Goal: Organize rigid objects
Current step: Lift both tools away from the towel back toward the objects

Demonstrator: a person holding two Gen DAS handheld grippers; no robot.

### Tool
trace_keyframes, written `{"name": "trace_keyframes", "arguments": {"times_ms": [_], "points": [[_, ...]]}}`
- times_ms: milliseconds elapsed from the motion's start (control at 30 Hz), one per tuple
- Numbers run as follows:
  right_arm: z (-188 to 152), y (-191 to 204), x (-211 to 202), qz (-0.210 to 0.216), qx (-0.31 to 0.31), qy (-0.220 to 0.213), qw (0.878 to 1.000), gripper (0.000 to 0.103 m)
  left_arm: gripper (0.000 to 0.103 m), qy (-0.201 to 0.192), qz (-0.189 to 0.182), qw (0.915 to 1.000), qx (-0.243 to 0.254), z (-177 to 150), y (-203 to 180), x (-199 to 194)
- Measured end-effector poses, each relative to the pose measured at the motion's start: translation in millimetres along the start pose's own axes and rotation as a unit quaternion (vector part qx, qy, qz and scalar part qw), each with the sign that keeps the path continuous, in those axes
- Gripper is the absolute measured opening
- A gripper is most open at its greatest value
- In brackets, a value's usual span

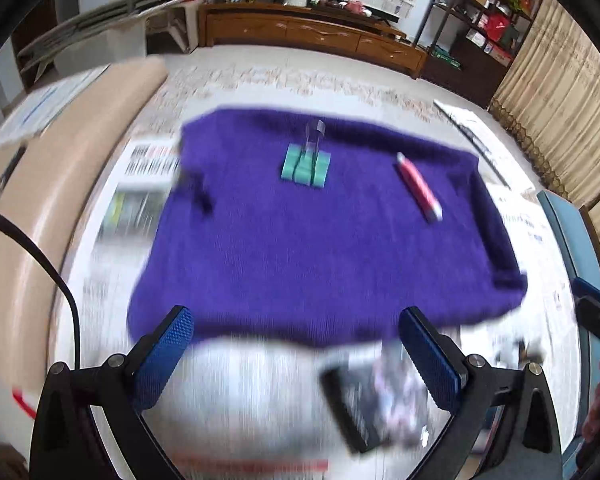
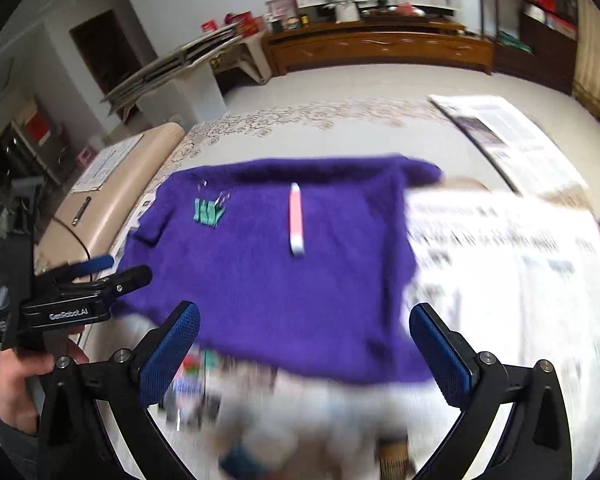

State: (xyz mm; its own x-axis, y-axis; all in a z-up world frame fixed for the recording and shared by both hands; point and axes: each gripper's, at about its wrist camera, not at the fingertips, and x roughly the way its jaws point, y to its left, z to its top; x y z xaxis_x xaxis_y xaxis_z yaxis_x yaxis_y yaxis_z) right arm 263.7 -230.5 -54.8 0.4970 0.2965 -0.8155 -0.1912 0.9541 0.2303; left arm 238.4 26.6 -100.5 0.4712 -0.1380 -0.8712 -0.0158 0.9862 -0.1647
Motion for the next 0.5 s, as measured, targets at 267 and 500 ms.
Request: {"name": "trace_keyframes", "arguments": {"times_ms": [267, 500], "points": [[-74.4, -36.3, -48.4, -0.009, 0.045, -0.033, 0.998, 0.103, 0.103, 0.014, 0.009, 0.9995, -0.026, -63.0, -0.1, 2.8], [-99.6, -50.6, -51.5, -0.053, 0.057, -0.037, 0.996, 0.103, 0.103, 0.013, 0.042, 0.9990, 0.001, -77.8, -18.0, 13.9]]}}
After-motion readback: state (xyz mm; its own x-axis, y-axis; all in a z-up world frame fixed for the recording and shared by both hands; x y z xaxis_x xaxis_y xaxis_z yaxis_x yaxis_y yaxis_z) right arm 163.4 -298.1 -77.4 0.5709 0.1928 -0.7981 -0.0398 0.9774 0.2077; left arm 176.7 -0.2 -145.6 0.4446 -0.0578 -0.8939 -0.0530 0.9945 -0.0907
